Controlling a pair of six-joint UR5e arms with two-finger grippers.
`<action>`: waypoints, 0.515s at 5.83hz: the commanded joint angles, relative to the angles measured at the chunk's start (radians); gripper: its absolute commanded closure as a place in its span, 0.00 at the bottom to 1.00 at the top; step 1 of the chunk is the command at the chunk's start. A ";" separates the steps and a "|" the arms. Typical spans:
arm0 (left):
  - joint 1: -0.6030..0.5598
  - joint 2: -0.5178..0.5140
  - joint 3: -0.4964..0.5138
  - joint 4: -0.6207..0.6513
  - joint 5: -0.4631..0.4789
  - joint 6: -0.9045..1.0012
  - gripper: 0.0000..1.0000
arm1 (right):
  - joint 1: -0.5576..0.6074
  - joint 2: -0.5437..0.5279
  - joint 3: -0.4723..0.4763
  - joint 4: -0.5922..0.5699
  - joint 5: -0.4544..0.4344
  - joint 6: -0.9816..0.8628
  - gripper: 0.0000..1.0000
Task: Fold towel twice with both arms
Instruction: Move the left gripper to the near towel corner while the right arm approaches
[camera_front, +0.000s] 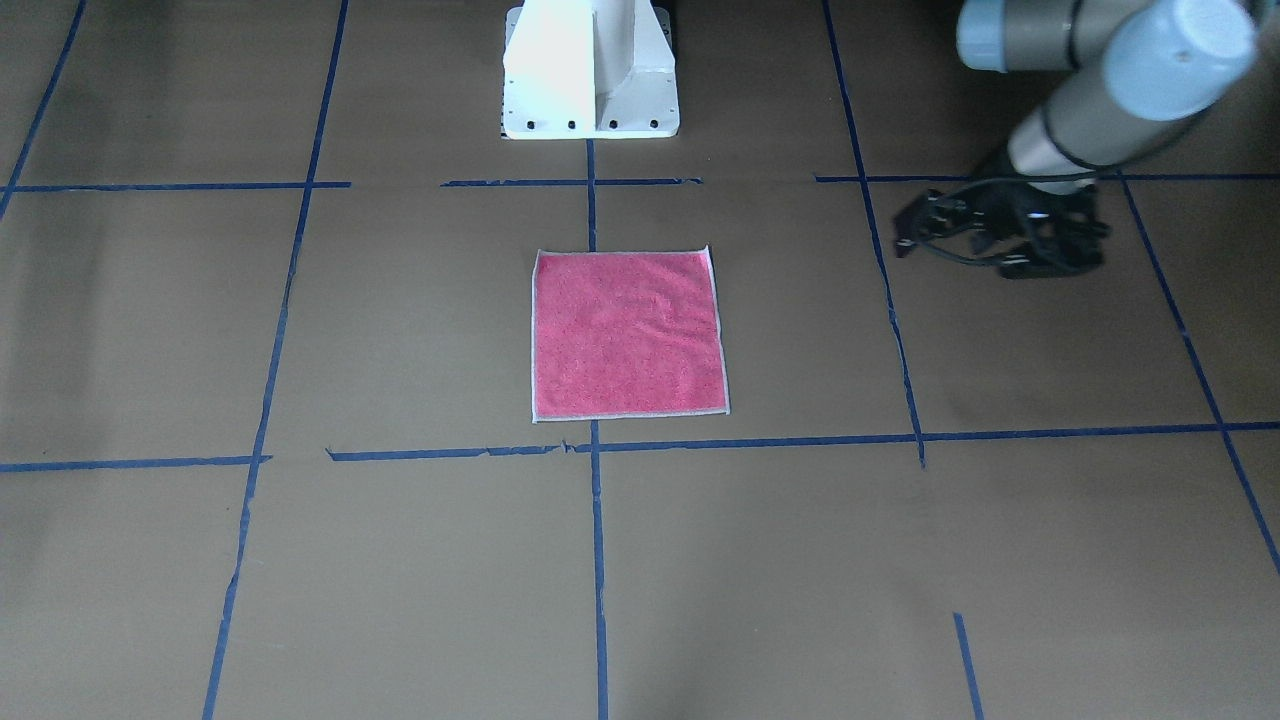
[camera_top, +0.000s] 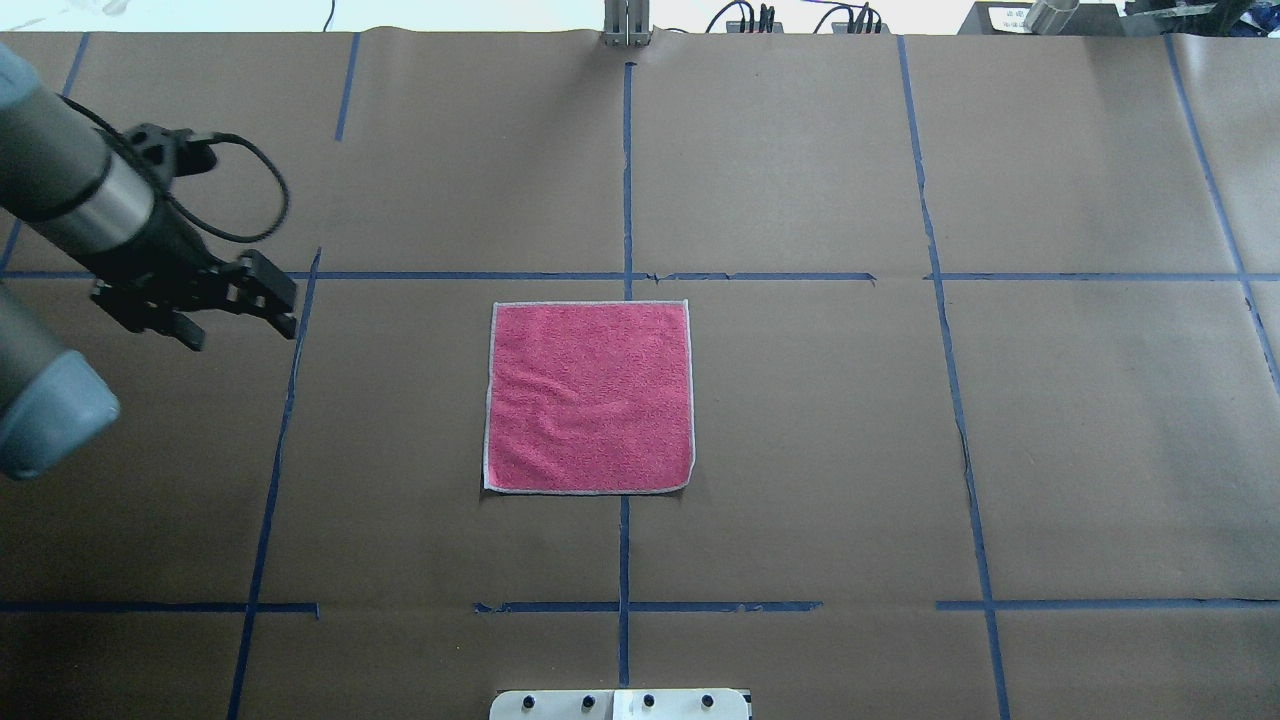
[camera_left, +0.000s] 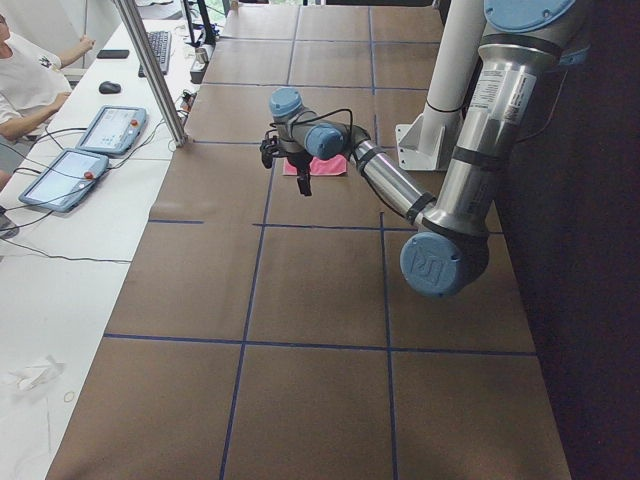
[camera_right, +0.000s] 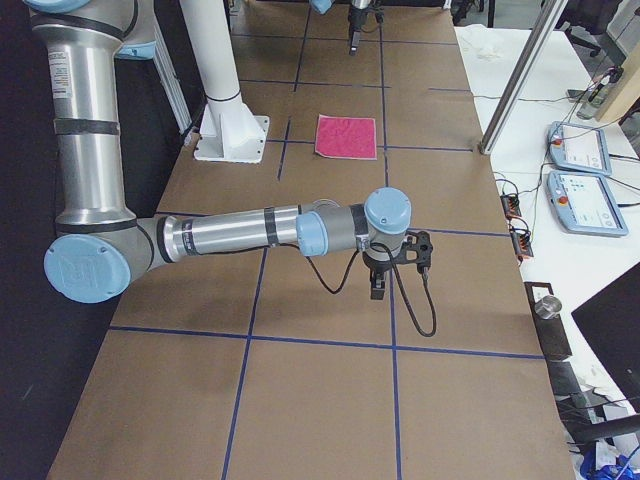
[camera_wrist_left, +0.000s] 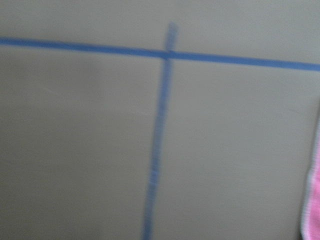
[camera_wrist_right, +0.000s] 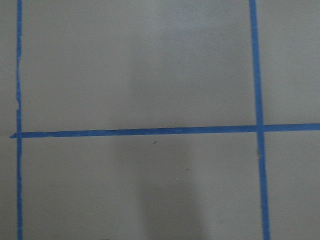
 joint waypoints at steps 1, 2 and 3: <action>0.194 -0.117 0.012 -0.004 0.132 -0.282 0.00 | -0.174 0.034 0.005 0.274 -0.014 0.448 0.00; 0.262 -0.125 0.028 -0.058 0.198 -0.379 0.01 | -0.237 0.068 0.023 0.284 -0.017 0.604 0.00; 0.304 -0.136 0.092 -0.150 0.248 -0.473 0.08 | -0.326 0.077 0.093 0.284 -0.096 0.700 0.00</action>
